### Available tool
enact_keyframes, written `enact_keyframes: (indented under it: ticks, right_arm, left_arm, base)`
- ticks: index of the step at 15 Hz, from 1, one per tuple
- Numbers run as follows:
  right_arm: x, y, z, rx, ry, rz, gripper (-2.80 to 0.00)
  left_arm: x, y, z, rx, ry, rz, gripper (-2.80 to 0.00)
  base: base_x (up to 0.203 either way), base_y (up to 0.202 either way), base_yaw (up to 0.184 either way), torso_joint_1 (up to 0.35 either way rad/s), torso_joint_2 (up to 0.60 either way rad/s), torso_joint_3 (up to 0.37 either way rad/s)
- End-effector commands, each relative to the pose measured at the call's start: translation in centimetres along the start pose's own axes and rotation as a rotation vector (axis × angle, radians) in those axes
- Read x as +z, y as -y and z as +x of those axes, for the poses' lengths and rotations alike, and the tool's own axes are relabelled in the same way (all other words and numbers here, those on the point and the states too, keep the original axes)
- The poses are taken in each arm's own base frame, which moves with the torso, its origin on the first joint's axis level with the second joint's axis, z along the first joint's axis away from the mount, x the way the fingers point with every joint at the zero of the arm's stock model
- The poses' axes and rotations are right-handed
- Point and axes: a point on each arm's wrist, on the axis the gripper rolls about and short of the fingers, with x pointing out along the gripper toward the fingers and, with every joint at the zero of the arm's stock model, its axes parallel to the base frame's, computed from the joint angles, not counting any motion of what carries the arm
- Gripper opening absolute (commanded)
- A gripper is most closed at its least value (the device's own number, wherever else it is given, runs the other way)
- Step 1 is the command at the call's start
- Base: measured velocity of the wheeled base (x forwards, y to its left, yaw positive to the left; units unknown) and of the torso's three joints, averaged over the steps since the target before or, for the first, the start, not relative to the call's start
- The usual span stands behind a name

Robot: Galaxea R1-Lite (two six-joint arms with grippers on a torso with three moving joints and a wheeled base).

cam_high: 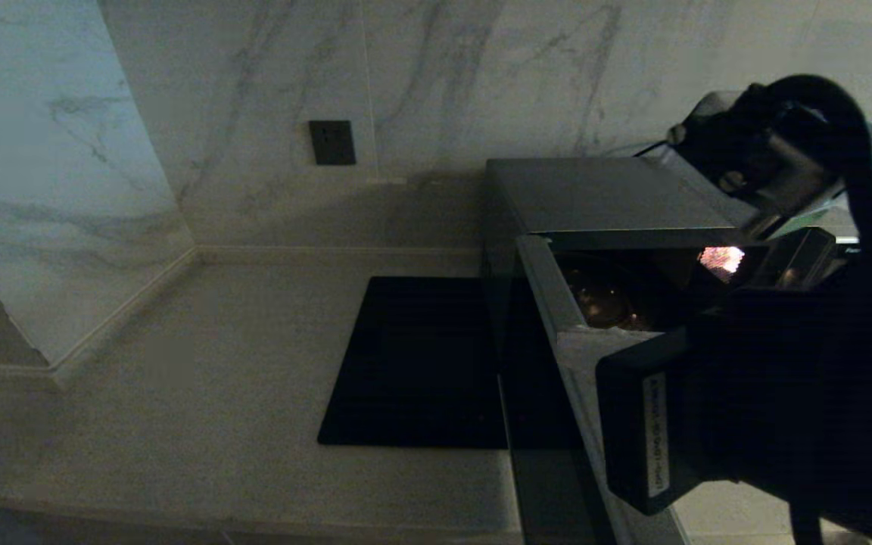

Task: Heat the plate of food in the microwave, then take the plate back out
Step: Close the microwave oven

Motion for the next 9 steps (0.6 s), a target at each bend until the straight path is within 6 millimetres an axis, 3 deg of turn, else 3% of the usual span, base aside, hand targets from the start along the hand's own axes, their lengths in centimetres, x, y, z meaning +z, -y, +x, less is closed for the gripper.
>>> enact_keyframes:
  ticks: [1,9]
  right_arm:
    - [-0.5,-0.3,0.5,-0.013,-0.026,-0.009,-2.8]
    - [-2.0,-0.8,1.6,-0.047,-0.098,0.003,-2.8]
  left_arm:
    - [0.0,0.0,0.0,0.0,0.0,-0.001,-2.8]
    - [0.0,0.0,0.0,0.0,0.0,-0.001,-2.8]
  base:
    - [0.0,0.0,0.0,0.0,0.0,0.0]
    - [0.0,0.0,0.0,0.0,0.0,0.0]
